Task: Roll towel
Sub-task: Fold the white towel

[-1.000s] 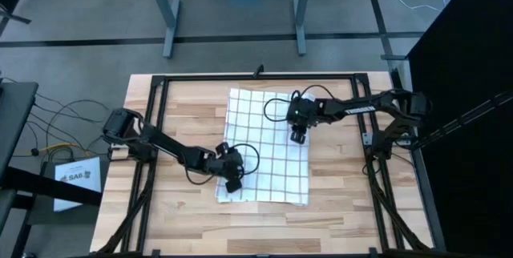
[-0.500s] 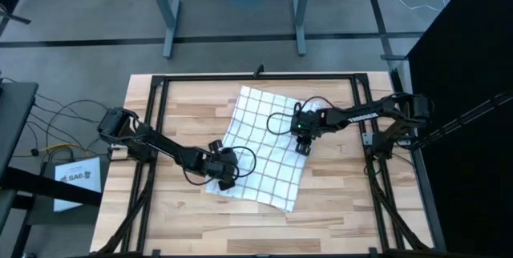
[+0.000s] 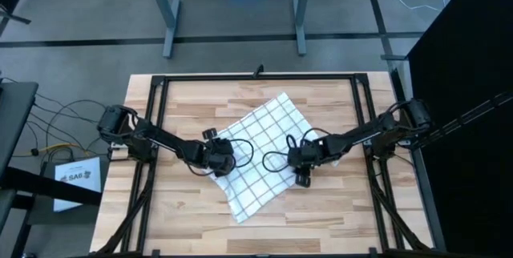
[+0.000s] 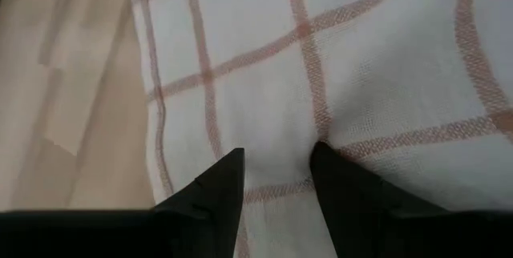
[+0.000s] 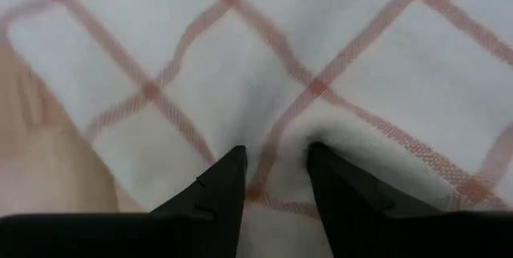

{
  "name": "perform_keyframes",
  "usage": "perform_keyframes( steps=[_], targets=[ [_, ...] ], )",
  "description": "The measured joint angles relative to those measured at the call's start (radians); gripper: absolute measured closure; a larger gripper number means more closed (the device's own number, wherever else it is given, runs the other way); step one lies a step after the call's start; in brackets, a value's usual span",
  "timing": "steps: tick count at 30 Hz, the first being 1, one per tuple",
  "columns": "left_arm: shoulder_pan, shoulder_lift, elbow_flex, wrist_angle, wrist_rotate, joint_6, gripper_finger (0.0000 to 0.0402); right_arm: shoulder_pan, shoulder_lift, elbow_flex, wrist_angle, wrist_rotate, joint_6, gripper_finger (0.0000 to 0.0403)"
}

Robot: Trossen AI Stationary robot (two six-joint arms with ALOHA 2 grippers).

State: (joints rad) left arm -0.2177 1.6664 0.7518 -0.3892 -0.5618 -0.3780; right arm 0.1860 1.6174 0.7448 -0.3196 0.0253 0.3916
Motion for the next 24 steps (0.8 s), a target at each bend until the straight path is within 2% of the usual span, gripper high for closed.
perform_keyframes(
  steps=[3, 6, 10, 18, 21, 24],
  targets=[
    [-0.049, -0.064, 0.036, -0.008, 0.087, -0.018, 0.0266, -0.032, -0.020, 0.041, -0.112, 0.061, -0.079, 0.0275],
    [-0.093, -0.117, 0.066, 0.057, 0.101, -0.096, 0.0266, -0.097, -0.039, 0.094, -0.147, 0.116, -0.183, 0.0275],
    [-0.151, -0.073, 0.061, 0.125, 0.209, -0.255, 0.0266, -0.217, -0.038, 0.106, -0.184, 0.131, -0.322, 0.0275],
    [-0.245, 0.130, 0.070, 0.342, 0.214, -0.430, 0.0266, -0.437, -0.031, 0.101, -0.222, 0.122, -0.557, 0.0275],
    [-0.257, 0.160, 0.073, 0.342, 0.203, -0.444, 0.0266, -0.486, -0.029, 0.074, -0.230, 0.057, -0.560, 0.0275],
    [-0.268, 0.153, 0.074, 0.251, 0.151, -0.447, 0.0266, -0.479, -0.032, 0.024, -0.218, 0.021, -0.533, 0.0275]
  ],
)
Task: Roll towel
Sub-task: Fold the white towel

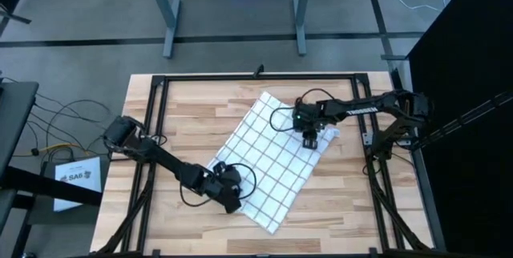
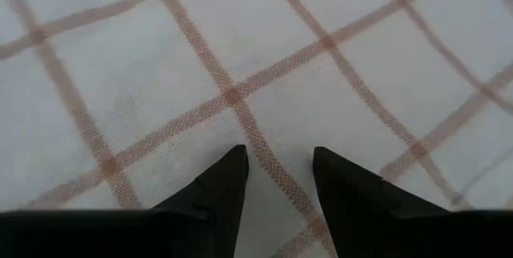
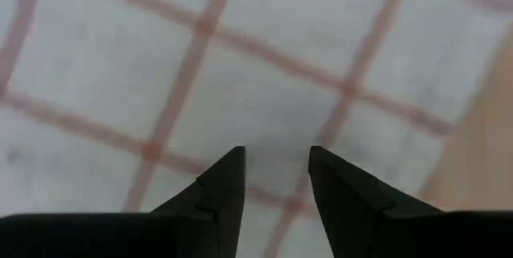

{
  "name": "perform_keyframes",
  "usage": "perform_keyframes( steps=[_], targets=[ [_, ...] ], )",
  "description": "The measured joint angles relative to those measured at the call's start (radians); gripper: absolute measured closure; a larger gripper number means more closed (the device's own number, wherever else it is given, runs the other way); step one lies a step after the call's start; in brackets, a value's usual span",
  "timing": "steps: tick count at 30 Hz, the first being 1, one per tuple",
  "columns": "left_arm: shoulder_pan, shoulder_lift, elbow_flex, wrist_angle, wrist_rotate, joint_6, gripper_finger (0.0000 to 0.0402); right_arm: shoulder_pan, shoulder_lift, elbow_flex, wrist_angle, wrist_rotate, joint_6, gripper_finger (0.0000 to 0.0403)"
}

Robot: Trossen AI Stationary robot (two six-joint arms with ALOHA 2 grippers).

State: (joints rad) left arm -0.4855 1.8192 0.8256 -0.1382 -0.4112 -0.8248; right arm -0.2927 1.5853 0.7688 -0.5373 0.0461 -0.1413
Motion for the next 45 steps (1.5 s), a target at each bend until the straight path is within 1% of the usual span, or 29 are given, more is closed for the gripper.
perform_keyframes(
  steps=[3, 6, 9, 13, 17, 22, 24, 26, 28, 30, 32, 34, 36, 38, 40, 42, 45],
  targets=[
    [-0.001, -0.024, -0.002, -0.104, -0.037, -0.001, 0.0266, 0.024, -0.007, -0.055, 0.022, 0.001, 0.042, 0.0275],
    [0.009, -0.061, -0.008, -0.219, -0.069, 0.009, 0.0266, 0.077, -0.012, -0.079, 0.028, 0.017, 0.121, 0.0275],
    [0.037, -0.089, -0.012, -0.350, -0.112, 0.030, 0.0266, 0.155, -0.012, -0.080, 0.028, 0.028, 0.194, 0.0276],
    [0.085, -0.094, -0.012, -0.482, -0.147, 0.059, 0.0266, 0.267, -0.011, -0.084, 0.073, 0.016, 0.300, 0.0276],
    [0.131, -0.099, -0.043, -0.473, -0.192, 0.128, 0.0266, 0.373, -0.007, -0.087, 0.121, 0.015, 0.395, 0.0276],
    [0.203, -0.121, -0.092, -0.410, -0.213, 0.228, 0.0266, 0.496, -0.002, -0.085, 0.192, -0.009, 0.485, 0.0275],
    [0.227, -0.135, -0.101, -0.396, -0.215, 0.274, 0.0266, 0.530, -0.001, -0.079, 0.206, -0.015, 0.486, 0.0275],
    [0.237, -0.159, -0.103, -0.387, -0.199, 0.309, 0.0266, 0.551, 0.000, -0.065, 0.191, 0.014, 0.472, 0.0275],
    [0.230, -0.196, -0.091, -0.378, -0.179, 0.342, 0.0266, 0.566, 0.001, -0.048, 0.170, 0.045, 0.426, 0.0275],
    [0.203, -0.232, -0.059, -0.392, -0.126, 0.383, 0.0266, 0.578, 0.003, -0.026, 0.155, 0.073, 0.369, 0.0275],
    [0.166, -0.264, -0.005, -0.386, -0.095, 0.415, 0.0265, 0.591, 0.006, 0.002, 0.145, 0.091, 0.317, 0.0275],
    [0.118, -0.261, 0.057, -0.446, -0.110, 0.417, 0.0265, 0.610, 0.004, 0.042, 0.126, 0.107, 0.285, 0.0273],
    [0.054, -0.207, 0.131, -0.536, -0.153, 0.394, 0.0266, 0.646, 0.003, 0.091, 0.030, 0.168, 0.276, 0.0271],
    [-0.001, -0.141, 0.221, -0.648, -0.199, 0.364, 0.0266, 0.694, 0.003, 0.143, -0.093, 0.275, 0.290, 0.0270],
    [-0.044, -0.064, 0.313, -0.742, -0.246, 0.323, 0.0266, 0.745, 0.002, 0.191, -0.179, 0.371, 0.336, 0.0269],
    [-0.080, 0.020, 0.386, -0.814, -0.286, 0.277, 0.0267, 0.794, 0.001, 0.225, -0.241, 0.406, 0.414, 0.0269],
    [-0.145, 0.126, 0.497, -0.886, -0.333, 0.218, 0.0267, 0.872, 0.013, 0.261, -0.265, 0.410, 0.538, 0.0269]
  ],
)
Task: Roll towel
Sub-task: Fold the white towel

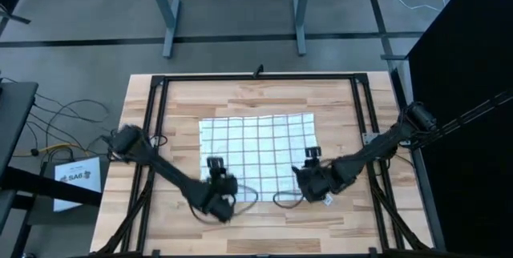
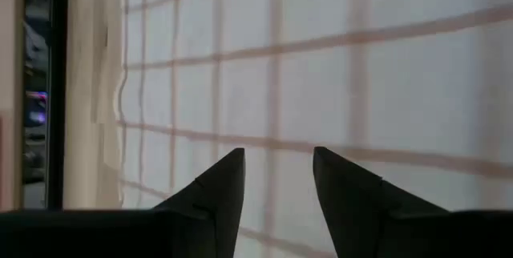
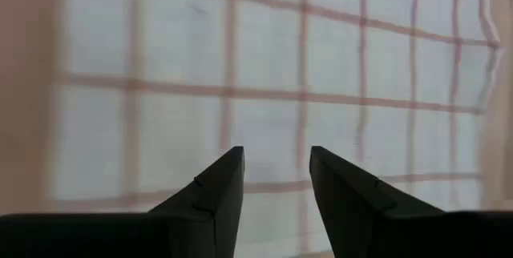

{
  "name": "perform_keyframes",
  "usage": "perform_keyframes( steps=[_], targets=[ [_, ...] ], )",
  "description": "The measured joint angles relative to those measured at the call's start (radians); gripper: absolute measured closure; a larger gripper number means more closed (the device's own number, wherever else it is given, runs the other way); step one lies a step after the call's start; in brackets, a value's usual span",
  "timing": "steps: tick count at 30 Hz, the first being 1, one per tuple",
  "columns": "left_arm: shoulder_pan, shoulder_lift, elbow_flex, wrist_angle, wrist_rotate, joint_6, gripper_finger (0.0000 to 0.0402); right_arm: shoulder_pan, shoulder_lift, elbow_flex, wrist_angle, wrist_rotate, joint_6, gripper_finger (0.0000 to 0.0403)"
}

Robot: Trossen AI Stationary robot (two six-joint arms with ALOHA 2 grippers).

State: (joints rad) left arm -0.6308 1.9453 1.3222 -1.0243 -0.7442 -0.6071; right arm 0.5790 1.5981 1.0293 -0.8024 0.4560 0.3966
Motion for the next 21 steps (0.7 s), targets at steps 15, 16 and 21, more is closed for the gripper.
perform_keyframes(
  steps=[15, 16, 21],
  targets=[
    [-0.247, 0.307, 0.284, -0.268, -0.026, -0.381, 0.0268, 0.201, 0.469, 0.344, -0.287, 0.025, 0.284, 0.0268],
    [-0.253, 0.312, 0.284, -0.256, -0.022, -0.393, 0.0268, 0.200, 0.490, 0.366, -0.306, 0.025, 0.285, 0.0268],
    [-0.273, 0.314, 0.286, -0.214, 0.019, -0.406, 0.0268, 0.214, 0.516, 0.412, -0.319, 0.026, 0.315, 0.0268]
  ],
)
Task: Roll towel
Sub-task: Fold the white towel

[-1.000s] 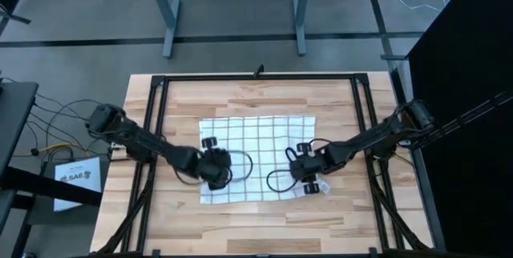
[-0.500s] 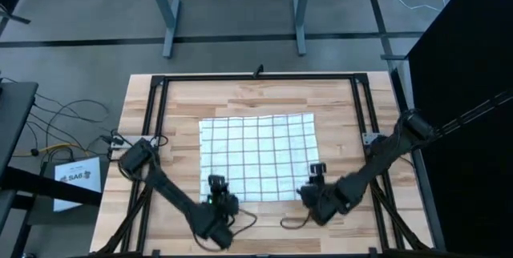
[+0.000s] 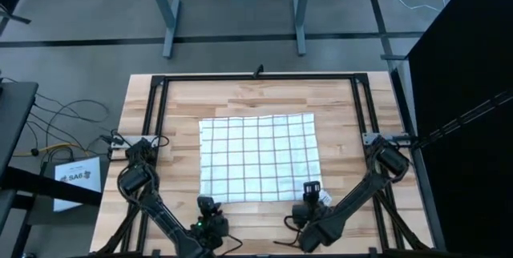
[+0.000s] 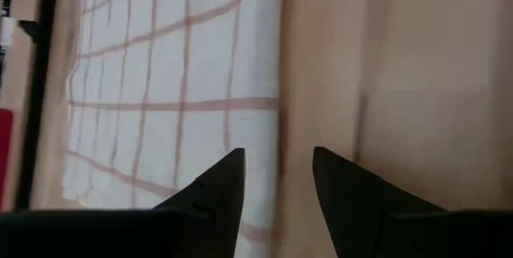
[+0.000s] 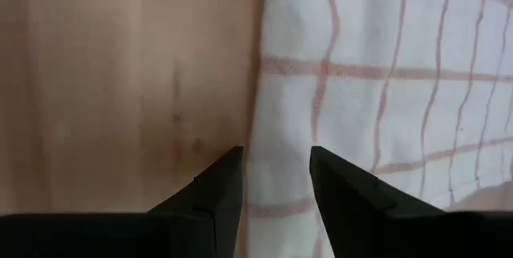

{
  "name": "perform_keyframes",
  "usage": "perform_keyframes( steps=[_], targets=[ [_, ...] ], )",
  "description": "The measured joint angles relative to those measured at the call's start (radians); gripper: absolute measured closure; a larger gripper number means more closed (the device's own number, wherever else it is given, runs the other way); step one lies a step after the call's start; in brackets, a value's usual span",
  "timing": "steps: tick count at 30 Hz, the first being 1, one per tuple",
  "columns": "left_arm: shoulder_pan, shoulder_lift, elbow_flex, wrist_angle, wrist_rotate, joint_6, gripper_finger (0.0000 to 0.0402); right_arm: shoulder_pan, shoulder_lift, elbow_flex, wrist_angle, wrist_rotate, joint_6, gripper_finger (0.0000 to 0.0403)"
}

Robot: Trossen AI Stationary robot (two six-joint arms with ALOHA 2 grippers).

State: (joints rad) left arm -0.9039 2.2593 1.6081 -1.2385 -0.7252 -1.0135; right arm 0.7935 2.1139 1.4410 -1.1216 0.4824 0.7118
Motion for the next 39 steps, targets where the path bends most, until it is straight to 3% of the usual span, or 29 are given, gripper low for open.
perform_keyframes(
  steps=[5, 17, 31, 35, 39],
  targets=[
    [0.005, 0.001, -0.001, 0.008, 0.064, 0.021, 0.0268, 0.017, 0.000, -0.006, -0.006, -0.002, 0.038, 0.0268],
    [0.026, -0.002, -0.039, -0.006, 0.077, 0.022, 0.0268, 0.002, 0.002, -0.007, -0.001, 0.035, 0.041, 0.0268],
    [0.049, -0.006, -0.120, 0.008, 0.069, -0.005, 0.0270, -0.038, -0.006, -0.132, 0.086, 0.076, 0.042, 0.0269],
    [0.066, -0.005, -0.120, 0.013, 0.069, 0.027, 0.0290, -0.044, -0.005, -0.133, 0.088, 0.076, 0.040, 0.0274],
    [0.079, -0.005, -0.122, 0.035, 0.080, 0.075, 0.0350, -0.051, -0.005, -0.138, 0.103, 0.069, 0.040, 0.0303]
  ],
)
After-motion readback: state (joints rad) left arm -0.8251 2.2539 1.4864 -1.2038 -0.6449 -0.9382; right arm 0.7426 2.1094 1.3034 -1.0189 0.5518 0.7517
